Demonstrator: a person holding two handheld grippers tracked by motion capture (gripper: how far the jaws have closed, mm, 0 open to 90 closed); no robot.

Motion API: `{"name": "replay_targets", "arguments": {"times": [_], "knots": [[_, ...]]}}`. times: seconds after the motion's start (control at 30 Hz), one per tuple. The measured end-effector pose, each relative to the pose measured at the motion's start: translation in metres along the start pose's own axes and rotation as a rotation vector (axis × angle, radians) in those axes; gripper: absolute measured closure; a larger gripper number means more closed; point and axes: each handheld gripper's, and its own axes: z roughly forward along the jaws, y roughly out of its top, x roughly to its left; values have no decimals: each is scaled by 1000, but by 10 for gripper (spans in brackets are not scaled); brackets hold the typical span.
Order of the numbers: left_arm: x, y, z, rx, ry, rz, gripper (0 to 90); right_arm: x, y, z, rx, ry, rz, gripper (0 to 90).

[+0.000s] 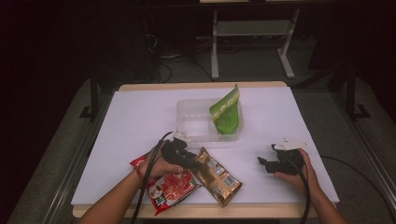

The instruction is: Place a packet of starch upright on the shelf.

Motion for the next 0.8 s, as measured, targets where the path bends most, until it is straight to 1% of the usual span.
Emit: {"name": "replay_targets", "arguments": {"times": [0.03,0.1,0.17,0.2,0.23,0.27,0.33,0.4,0.47,0.57,0.63,0.7,0.73,0.8], "knots": [[-1,0,0,1,3,1,632,0,0,0,0,0,-1,242],[-1,0,-1,-3,3,-1,703,0,0,0,0,0,2,242],[1,0,-4,-23,3,-12,770,0,0,0,0,0,2,242],[1,0,-5,-26,6,-8,802,0,0,0,0,0,1,243],[0,1,-6,-31,13,-7,811,0,0,0,0,1,1,243],[-1,2,-10,-49,10,0,835,0,0,0,1,2,-1,243],[-2,2,-12,-54,4,-2,841,0,0,0,0,2,1,243],[-3,4,-18,-79,4,-10,851,0,0,0,-2,2,1,243],[-4,6,-28,-126,10,-21,851,0,0,0,-1,4,0,243],[-7,10,-39,-167,18,-20,851,0,0,0,1,4,0,243],[-9,13,-49,-211,35,-33,852,0,0,0,1,3,-3,243],[-11,14,-57,-248,36,-39,861,0,0,0,0,4,-1,243],[-12,15,-62,-271,37,-49,867,0,0,0,0,5,-1,243],[-16,16,-70,-297,43,-38,889,0,0,0,0,7,-2,243]]}}
